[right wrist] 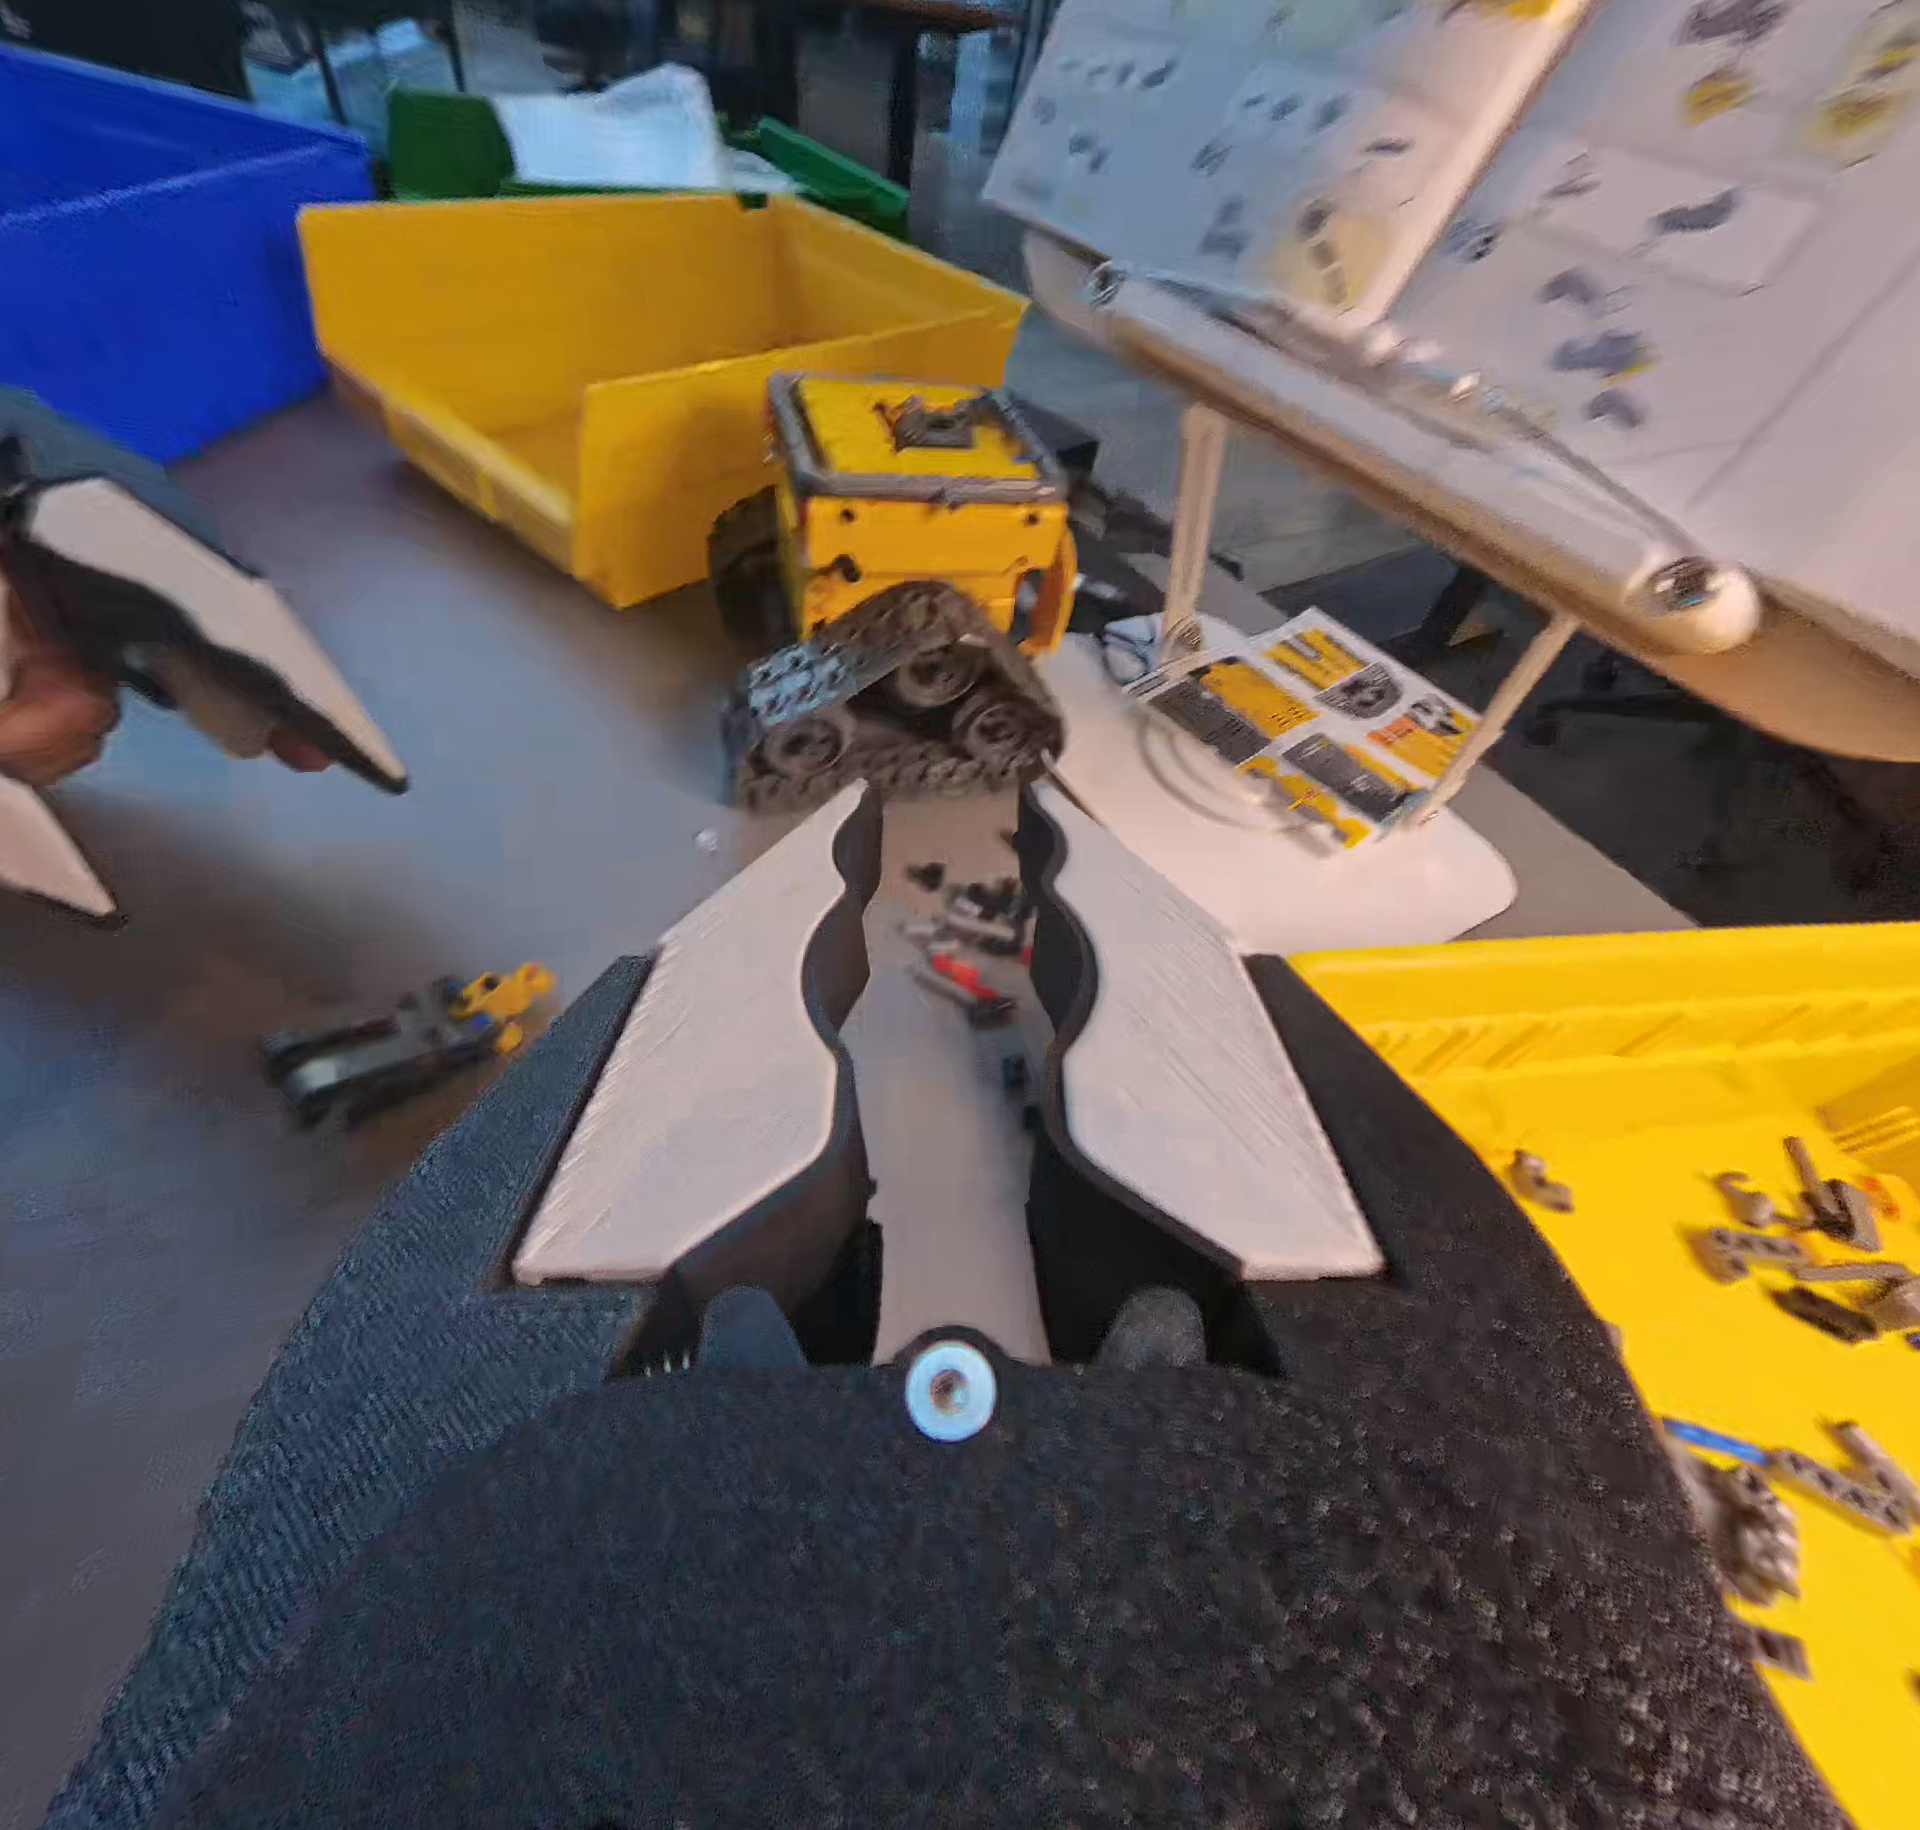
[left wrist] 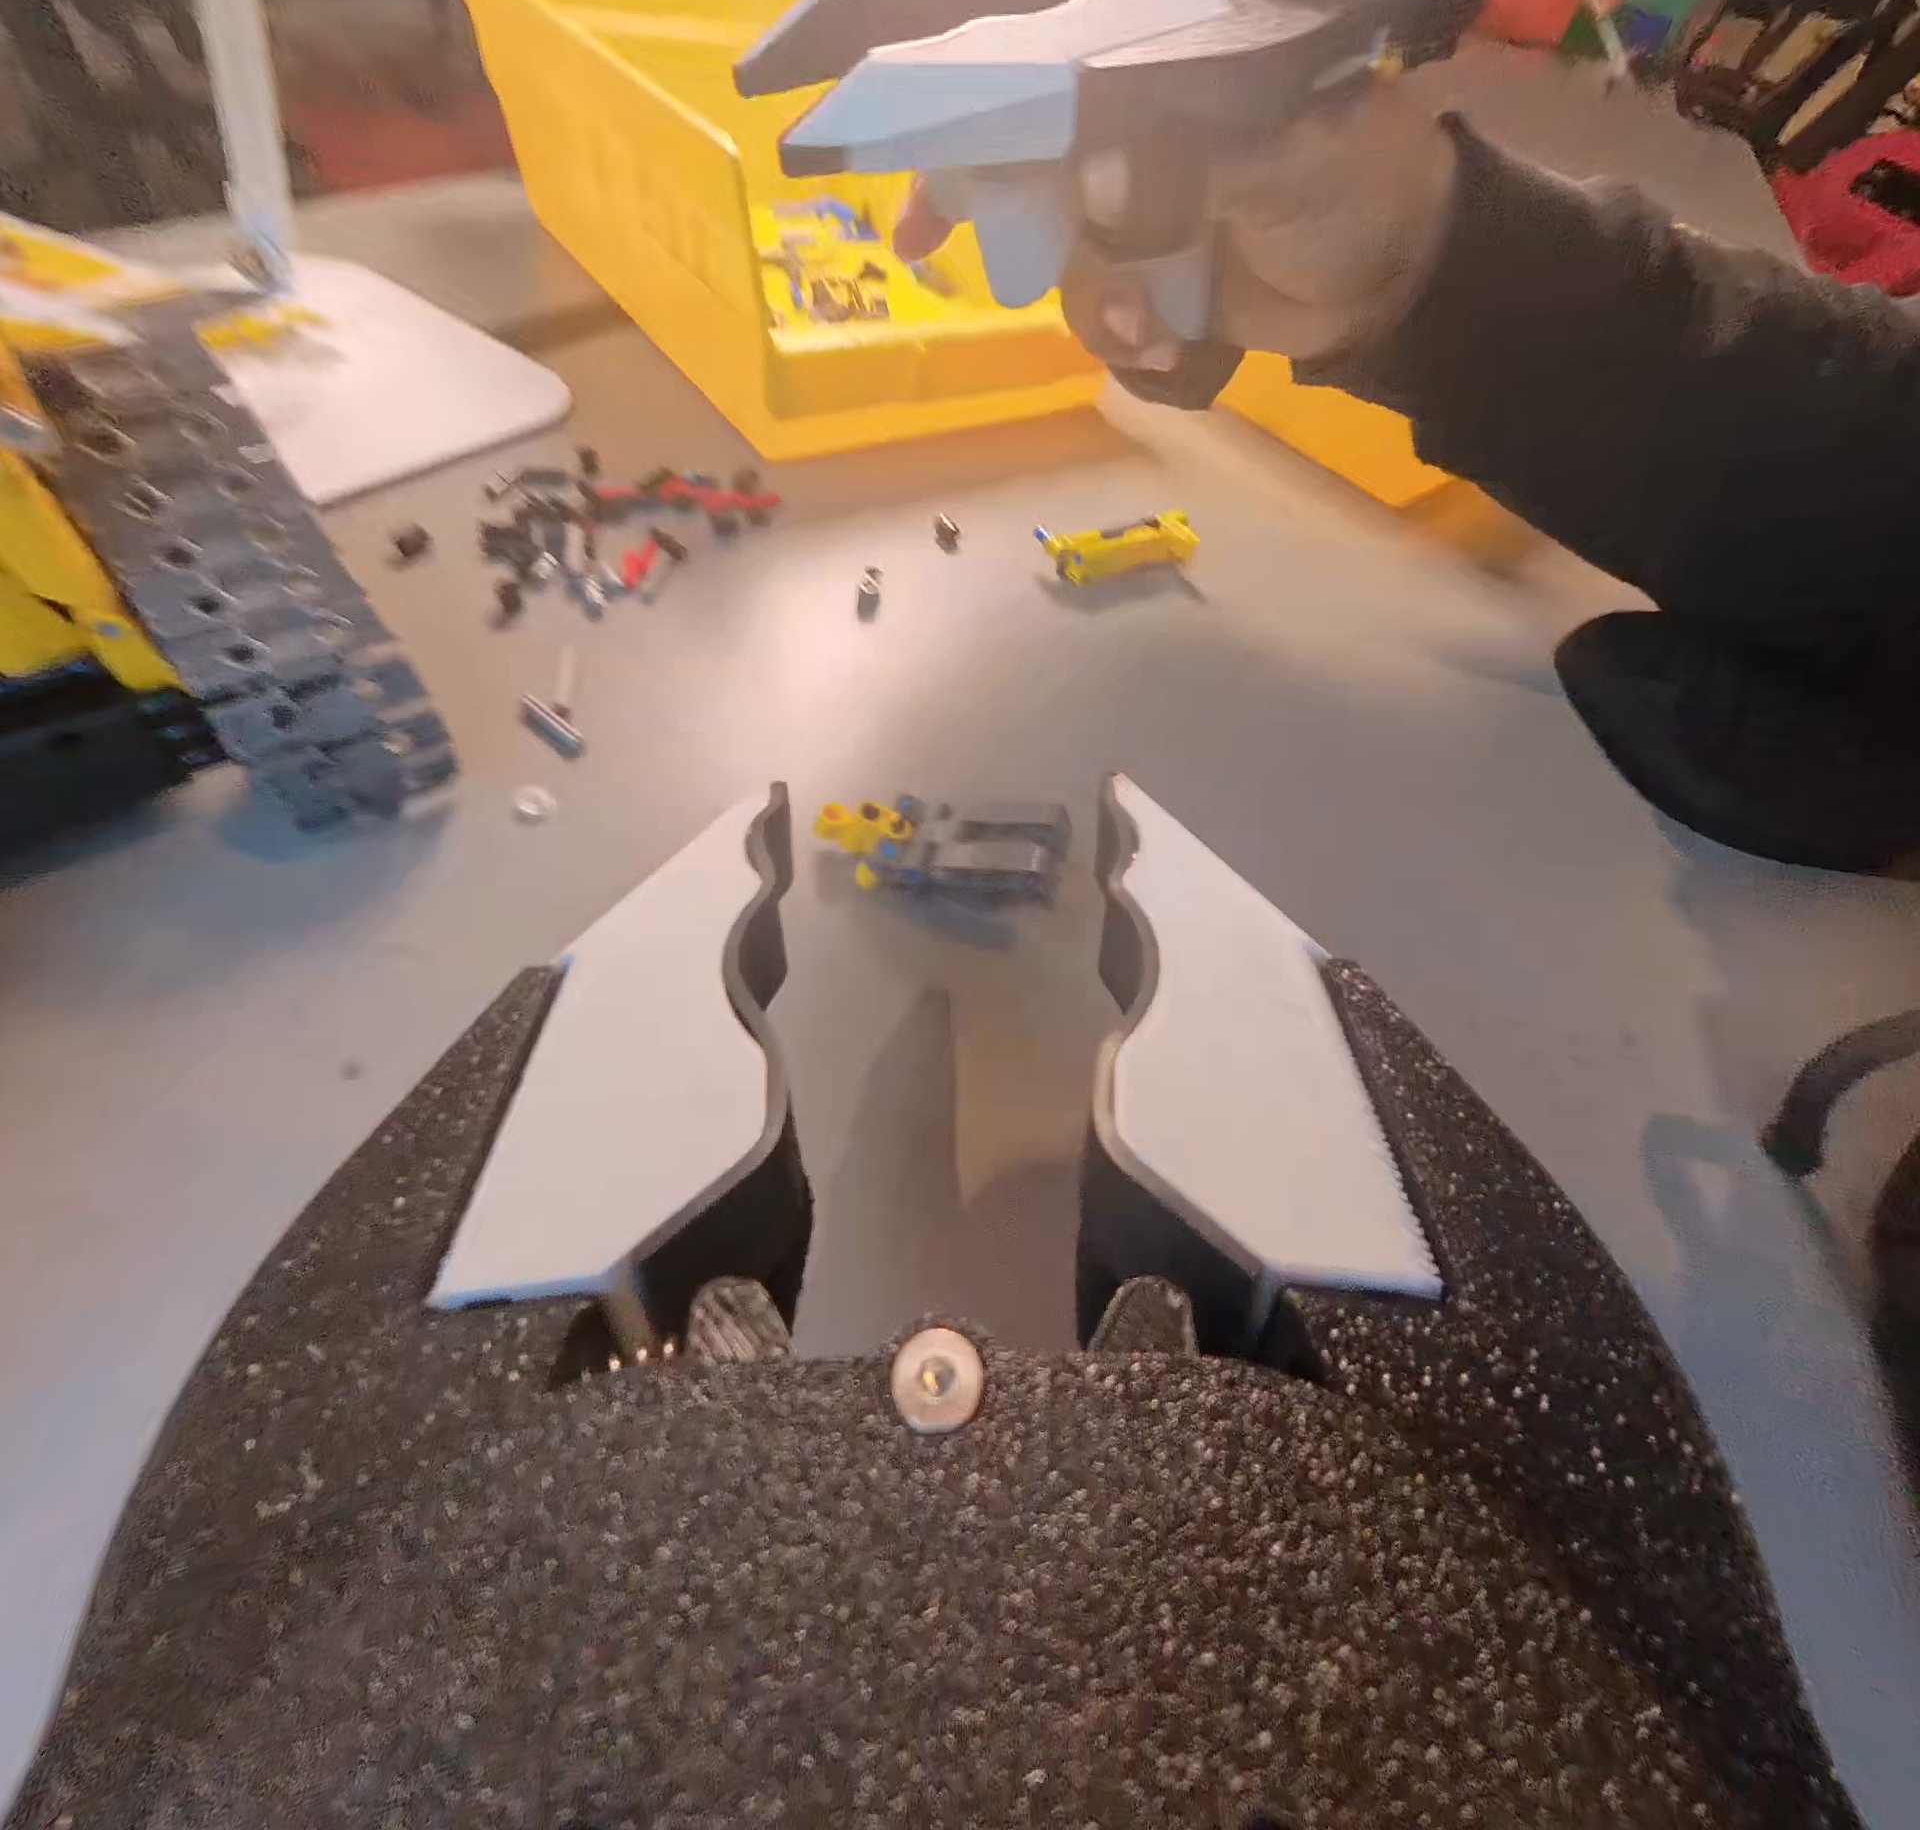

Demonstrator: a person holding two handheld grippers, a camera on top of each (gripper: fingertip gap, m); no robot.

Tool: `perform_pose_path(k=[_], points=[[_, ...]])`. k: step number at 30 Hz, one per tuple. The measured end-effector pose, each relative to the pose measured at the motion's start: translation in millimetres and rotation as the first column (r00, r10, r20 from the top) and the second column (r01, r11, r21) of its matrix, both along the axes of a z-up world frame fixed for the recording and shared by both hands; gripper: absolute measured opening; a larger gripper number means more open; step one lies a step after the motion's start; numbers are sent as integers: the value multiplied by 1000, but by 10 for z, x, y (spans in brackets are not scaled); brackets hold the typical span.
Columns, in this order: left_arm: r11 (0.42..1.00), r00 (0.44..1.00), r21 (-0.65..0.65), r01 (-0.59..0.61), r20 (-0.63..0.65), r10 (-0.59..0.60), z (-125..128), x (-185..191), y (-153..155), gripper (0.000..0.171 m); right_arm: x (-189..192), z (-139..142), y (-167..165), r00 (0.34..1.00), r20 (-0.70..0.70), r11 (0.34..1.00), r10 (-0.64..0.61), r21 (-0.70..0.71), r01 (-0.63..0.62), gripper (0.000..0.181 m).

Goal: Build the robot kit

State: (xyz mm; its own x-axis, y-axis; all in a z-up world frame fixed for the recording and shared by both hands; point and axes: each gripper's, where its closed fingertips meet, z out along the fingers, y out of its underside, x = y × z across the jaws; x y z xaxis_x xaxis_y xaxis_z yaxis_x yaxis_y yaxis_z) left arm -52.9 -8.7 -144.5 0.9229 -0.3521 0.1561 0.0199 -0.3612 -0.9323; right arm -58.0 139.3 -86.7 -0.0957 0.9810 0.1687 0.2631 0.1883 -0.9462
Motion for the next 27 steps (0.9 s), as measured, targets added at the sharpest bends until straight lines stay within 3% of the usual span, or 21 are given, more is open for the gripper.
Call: perform_pose_path(k=[3, 6, 9, 12, 17, 21, 25, 27], points=[[991, 1000, -137, 0, 27, 3, -182, 158, 51, 78, 288, -190, -356, 999, 35, 1000, 14, 4, -14, 26], [977, 998, -204, -65, -6, 66, -308, 176, 185, 84, 535, -228, -530, 1000, 11, 997, -24, -70, 24, 26], [969, 994, -227, -102, -70, 88, -384, 147, 312, 70, 715, -246, -575, 999, -18, 992, -50, -114, 48, 26], [969, 987, -225, -98, -145, 66, -410, 71, 369, 43, 812, -253, -488, 996, -40, 991, -79, -111, 74, 26], [964, 987, -255, -76, -156, 37, -462, -86, 297, 33, 853, -171, -415, 994, -79, 986, -77, -153, 65, 26], [965, 988, -239, -106, -136, 74, -422, -178, 242, 41, 872, -190, -369, 992, -86, 984, -89, -160, 75, 26], [971, 999, -238, -33, -39, 24, -363, 119, 220, 78, 864, -181, -376, 991, -97, 983, -93, -170, 76, 25], [966, 995, -256, -24, -102, -2, -461, 221, 238, 79, 852, -199, -382, 991, -94, 984, -94, -159, 78, 25]])
